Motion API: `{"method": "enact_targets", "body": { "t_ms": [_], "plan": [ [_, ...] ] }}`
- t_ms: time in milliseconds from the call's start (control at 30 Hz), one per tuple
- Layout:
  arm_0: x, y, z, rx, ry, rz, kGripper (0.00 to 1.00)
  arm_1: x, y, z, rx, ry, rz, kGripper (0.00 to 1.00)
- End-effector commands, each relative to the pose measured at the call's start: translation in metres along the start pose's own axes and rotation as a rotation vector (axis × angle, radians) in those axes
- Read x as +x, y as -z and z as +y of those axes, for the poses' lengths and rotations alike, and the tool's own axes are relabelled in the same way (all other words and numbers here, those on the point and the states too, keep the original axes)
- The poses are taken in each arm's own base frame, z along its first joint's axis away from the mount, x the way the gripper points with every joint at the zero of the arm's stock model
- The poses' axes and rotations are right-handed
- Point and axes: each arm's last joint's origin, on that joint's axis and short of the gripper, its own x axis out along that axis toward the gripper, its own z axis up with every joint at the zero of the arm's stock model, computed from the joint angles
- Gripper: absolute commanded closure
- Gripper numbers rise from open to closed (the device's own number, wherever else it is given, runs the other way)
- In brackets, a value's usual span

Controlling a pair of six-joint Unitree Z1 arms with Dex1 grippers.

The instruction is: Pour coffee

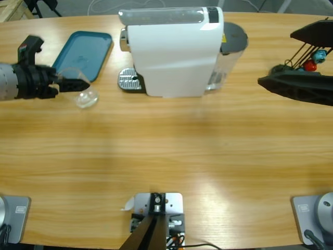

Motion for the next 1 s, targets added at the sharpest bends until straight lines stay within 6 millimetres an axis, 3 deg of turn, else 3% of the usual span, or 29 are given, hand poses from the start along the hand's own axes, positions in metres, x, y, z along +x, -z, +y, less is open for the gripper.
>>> {"method": "enact_targets", "body": {
  "t_ms": [33, 333, 533, 1000],
  "plan": [
    [0.009, -0.028, -0.003, 0.179, 0.026, 0.026, 0.644, -0.016, 0.026, -0.011, 0.016, 0.053, 0.020, 0.142],
    [0.057, -0.044, -0.009, 0.272, 0.039, 0.020, 0.639, -0.033, 0.039, -0.020, 0.023, 0.100, 0.032, 0.142],
    [0.070, -0.053, -0.017, 0.301, 0.054, -0.004, 0.639, -0.036, 0.042, -0.022, 0.020, 0.108, 0.043, 0.147],
    [0.109, -0.049, -0.033, 0.333, 0.102, 0.013, 0.639, -0.043, 0.040, -0.024, 0.015, 0.126, 0.053, 0.147]
  ]
}}
